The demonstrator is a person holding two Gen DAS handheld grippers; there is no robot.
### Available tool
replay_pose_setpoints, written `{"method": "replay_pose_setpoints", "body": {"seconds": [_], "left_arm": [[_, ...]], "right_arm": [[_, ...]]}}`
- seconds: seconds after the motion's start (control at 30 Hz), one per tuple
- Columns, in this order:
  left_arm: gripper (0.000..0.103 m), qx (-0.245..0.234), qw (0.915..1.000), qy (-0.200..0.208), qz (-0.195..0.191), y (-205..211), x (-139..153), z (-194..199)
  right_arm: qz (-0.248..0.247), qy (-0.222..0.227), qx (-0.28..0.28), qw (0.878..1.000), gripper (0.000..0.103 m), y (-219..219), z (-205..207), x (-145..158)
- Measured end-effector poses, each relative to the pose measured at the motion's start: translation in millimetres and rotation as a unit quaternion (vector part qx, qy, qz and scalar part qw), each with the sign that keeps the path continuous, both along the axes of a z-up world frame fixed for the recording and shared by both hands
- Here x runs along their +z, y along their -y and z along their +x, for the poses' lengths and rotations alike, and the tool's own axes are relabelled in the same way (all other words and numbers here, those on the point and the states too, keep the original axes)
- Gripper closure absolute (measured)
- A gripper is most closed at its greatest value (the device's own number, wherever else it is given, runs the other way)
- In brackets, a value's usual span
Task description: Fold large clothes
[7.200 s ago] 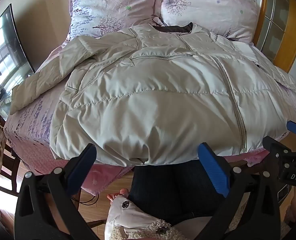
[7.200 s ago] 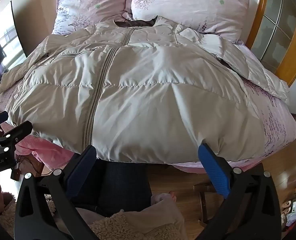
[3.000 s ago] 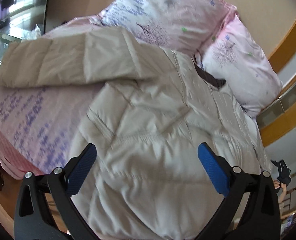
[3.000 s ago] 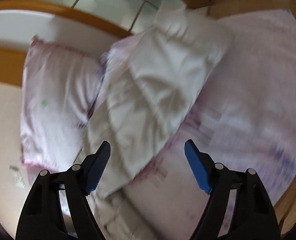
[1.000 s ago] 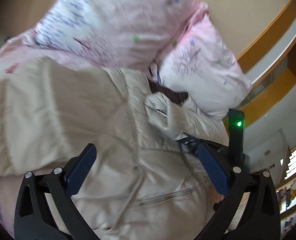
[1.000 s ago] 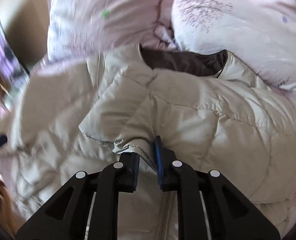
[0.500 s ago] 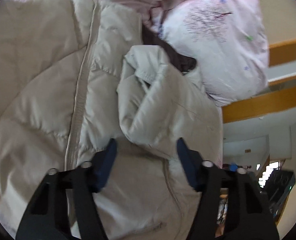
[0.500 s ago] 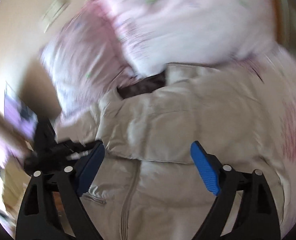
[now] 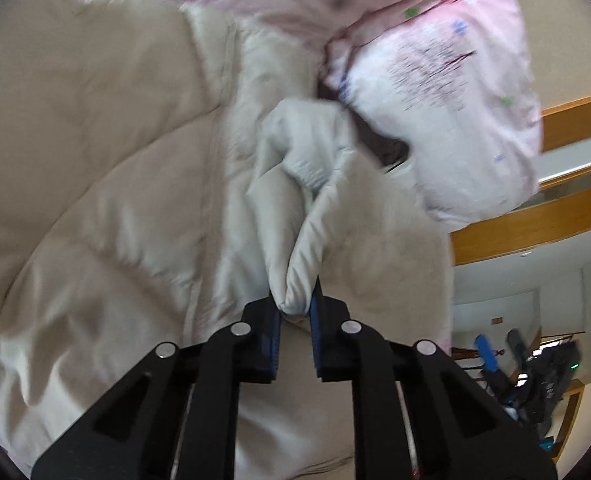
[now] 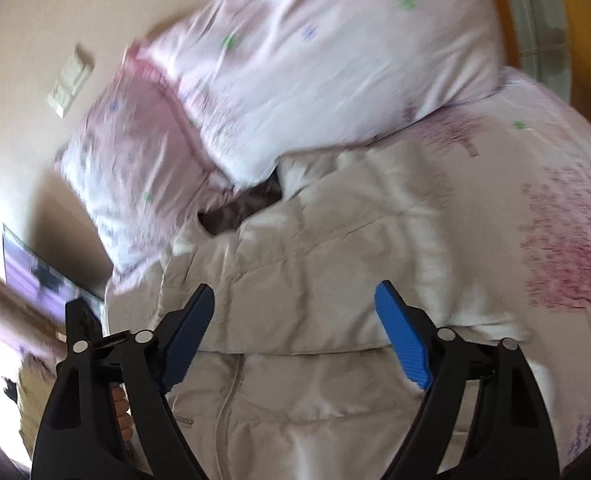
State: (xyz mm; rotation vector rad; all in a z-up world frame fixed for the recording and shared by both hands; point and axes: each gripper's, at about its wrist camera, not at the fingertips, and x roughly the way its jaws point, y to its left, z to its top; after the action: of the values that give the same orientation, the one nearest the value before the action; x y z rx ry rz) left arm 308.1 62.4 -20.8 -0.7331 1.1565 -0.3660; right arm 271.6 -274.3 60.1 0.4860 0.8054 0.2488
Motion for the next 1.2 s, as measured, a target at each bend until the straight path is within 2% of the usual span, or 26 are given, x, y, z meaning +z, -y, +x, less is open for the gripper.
{"method": "replay_pose_setpoints", "body": {"seconds": [0.1, 0.17, 0.23, 0.33, 0.43, 0.5, 0.6, 0.67, 0.77, 0.8, 0.87, 0.9, 0.93, 1.0, 1.07, 1.13, 1.2], "left_arm": [[0.08, 0.0, 1.0, -0.001, 0.006, 3, -3, 1], [0.07, 0.001, 1.0, 0.005, 0.008, 2, 2, -2], [0.048, 0.004, 0.9996, 0.02, 0.018, -6, 14, -12], [0.031, 0.018, 0.9973, 0.057, 0.042, -30, 36, -39], [0.025, 0.041, 0.9929, 0.102, 0.044, -69, 53, -80], [0.022, 0.072, 0.9886, 0.117, 0.061, -97, 57, -111], [0.022, 0.129, 0.9822, 0.104, 0.088, -144, 49, -151], [0.022, 0.175, 0.9783, 0.079, 0.078, -180, 36, -176], [0.022, 0.226, 0.9703, 0.063, 0.059, -219, 26, -200], [0.022, 0.254, 0.9636, 0.061, 0.055, -234, 22, -210], [0.022, 0.292, 0.9538, 0.057, 0.045, -253, 17, -221], [0.022, 0.315, 0.9467, 0.053, 0.04, -263, 12, -226], [0.022, 0.326, 0.9432, 0.051, 0.038, -270, 9, -231], [0.022, 0.355, 0.9333, 0.042, 0.029, -281, 2, -233], [0.024, 0.378, 0.9249, 0.028, 0.023, -293, -6, -230], [0.024, 0.389, 0.9199, 0.03, 0.034, -299, -6, -230], [0.028, 0.396, 0.917, 0.027, 0.042, -303, -5, -226]], "right_arm": [[-0.002, -0.029, 0.051, 0.998, 0.032, -42, 22, -10], [-0.004, -0.048, 0.081, 0.996, 0.04, -70, 37, -17], [0.002, -0.071, 0.115, 0.991, 0.053, -101, 51, -26], [-0.001, -0.08, 0.165, 0.983, 0.06, -145, 61, -30], [-0.014, -0.072, 0.195, 0.978, 0.06, -179, 66, -29], [-0.019, -0.091, 0.212, 0.973, 0.06, -196, 72, -37], [-0.056, -0.14, 0.209, 0.966, 0.06, -215, 81, -61], [-0.069, -0.145, 0.205, 0.965, 0.06, -218, 83, -69], [-0.059, -0.152, 0.206, 0.965, 0.059, -215, 83, -66], [-0.06, -0.15, 0.208, 0.965, 0.056, -213, 80, -62], [-0.052, -0.141, 0.21, 0.966, 0.04, -206, 75, -53], [-0.048, -0.131, 0.207, 0.968, 0.022, -202, 70, -48], [-0.047, -0.121, 0.199, 0.971, 0.016, -196, 66, -43], [-0.047, -0.104, 0.186, 0.976, 0.014, -184, 59, -35], [-0.045, -0.109, 0.178, 0.977, 0.012, -175, 55, -33], [-0.044, -0.116, 0.166, 0.978, 0.002, -165, 52, -34], [-0.056, -0.121, 0.154, 0.979, 0.001, -164, 52, -34]]}}
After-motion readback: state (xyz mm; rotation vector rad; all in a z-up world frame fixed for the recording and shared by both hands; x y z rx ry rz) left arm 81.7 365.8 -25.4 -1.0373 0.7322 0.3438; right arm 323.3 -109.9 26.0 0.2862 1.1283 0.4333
